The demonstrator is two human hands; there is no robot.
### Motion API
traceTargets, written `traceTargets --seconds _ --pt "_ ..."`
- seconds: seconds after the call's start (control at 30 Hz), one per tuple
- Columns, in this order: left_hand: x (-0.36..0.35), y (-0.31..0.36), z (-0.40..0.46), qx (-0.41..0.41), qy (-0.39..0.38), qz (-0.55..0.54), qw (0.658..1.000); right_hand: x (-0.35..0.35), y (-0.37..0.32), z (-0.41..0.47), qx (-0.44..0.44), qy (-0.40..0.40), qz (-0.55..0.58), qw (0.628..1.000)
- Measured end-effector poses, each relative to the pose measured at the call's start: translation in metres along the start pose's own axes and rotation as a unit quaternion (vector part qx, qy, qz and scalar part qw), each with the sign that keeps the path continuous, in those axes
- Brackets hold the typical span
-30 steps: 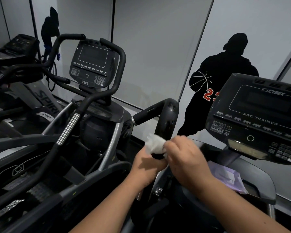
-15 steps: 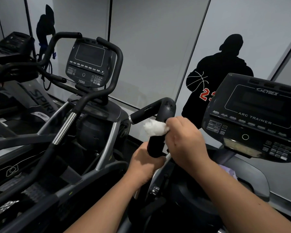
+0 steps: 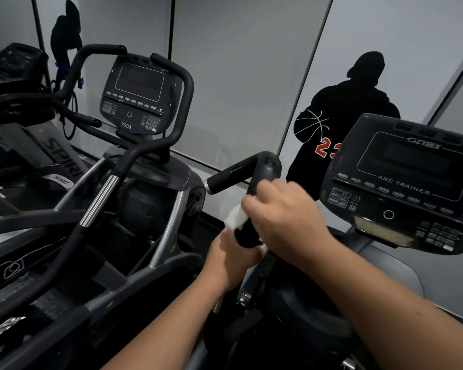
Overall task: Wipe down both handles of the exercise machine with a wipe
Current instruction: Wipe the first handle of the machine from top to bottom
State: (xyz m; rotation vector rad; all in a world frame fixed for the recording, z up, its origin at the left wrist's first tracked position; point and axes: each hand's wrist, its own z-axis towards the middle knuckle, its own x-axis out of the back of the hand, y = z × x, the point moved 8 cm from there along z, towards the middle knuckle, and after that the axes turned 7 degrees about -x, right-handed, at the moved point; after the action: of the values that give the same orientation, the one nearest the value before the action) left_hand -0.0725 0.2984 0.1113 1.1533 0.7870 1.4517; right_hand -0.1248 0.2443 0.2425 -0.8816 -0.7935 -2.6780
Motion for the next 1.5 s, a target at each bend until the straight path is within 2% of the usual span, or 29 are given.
traceTargets --seconds 0.07,0.1,0.2,0.23,0.37,0.5,0.6,0.7,0.83,0.97,1.0,1.1,1.13,1.27,1.4,1.43,1.5 --pt "0.002 0.001 -0.001 0.01 0.009 -0.015 1.0 0.006 0.014 0.013 -0.053 0.016 0.003 0.998" --pt "0.001 0.001 0.0 0.006 0.008 -0.014 1.0 0.007 0.011 0.013 -0.051 0.021 -0.001 0.999" --pt "-0.001 0.009 0.002 -0.031 -0.001 0.02 0.999 0.0 -0.02 -0.007 0.068 0.027 -0.02 0.997" --pt "-0.001 0.009 0.002 -0.029 0.001 0.022 0.999 -0.001 -0.017 -0.007 0.082 0.02 -0.026 0.996" --pt "0.0 -0.007 0.001 0.034 0.0 -0.015 0.999 0.009 0.023 0.022 -0.021 0.031 -0.03 0.999" --pt "-0.001 -0.001 0.003 0.012 0.015 0.007 1.0 0.001 -0.009 0.002 0.069 0.026 -0.035 0.997" --pt "-0.002 -0.001 0.002 0.02 0.015 -0.042 0.999 0.001 -0.01 0.001 0.047 0.023 -0.028 0.998" --pt "-0.002 -0.002 0.0 0.023 0.004 -0.036 0.999 0.0 -0.013 0.005 0.047 0.004 -0.032 0.998" --pt "0.001 -0.003 -0.002 0.038 0.003 -0.018 0.999 0.009 0.009 0.025 -0.026 -0.004 -0.018 0.999" --pt "0.001 0.0 0.0 0.013 0.005 0.012 1.0 0.003 -0.021 0.01 0.072 -0.016 -0.036 0.997" --pt "0.001 -0.002 -0.001 0.019 0.003 0.01 1.0 0.003 -0.017 0.011 0.072 -0.023 -0.04 0.996" --pt "-0.001 -0.007 -0.003 0.059 0.003 -0.029 0.998 0.011 0.011 0.026 -0.012 -0.02 -0.031 0.999" --pt "-0.001 -0.007 -0.003 0.056 0.004 -0.029 0.998 0.011 0.01 0.025 -0.014 -0.016 -0.024 0.999" --pt "-0.001 -0.001 -0.003 0.027 0.002 -0.021 0.999 0.002 -0.018 0.005 0.107 -0.028 0.014 0.994" --pt "-0.001 -0.009 -0.002 0.049 -0.002 -0.038 0.998 0.012 0.02 0.025 -0.001 0.008 0.042 0.999" --pt "-0.001 -0.008 -0.002 0.039 0.0 -0.04 0.998 0.01 0.013 0.021 0.008 0.011 0.044 0.999" --pt "-0.002 -0.003 -0.001 0.017 -0.003 -0.029 0.999 0.002 -0.01 0.004 0.081 -0.005 0.047 0.996"
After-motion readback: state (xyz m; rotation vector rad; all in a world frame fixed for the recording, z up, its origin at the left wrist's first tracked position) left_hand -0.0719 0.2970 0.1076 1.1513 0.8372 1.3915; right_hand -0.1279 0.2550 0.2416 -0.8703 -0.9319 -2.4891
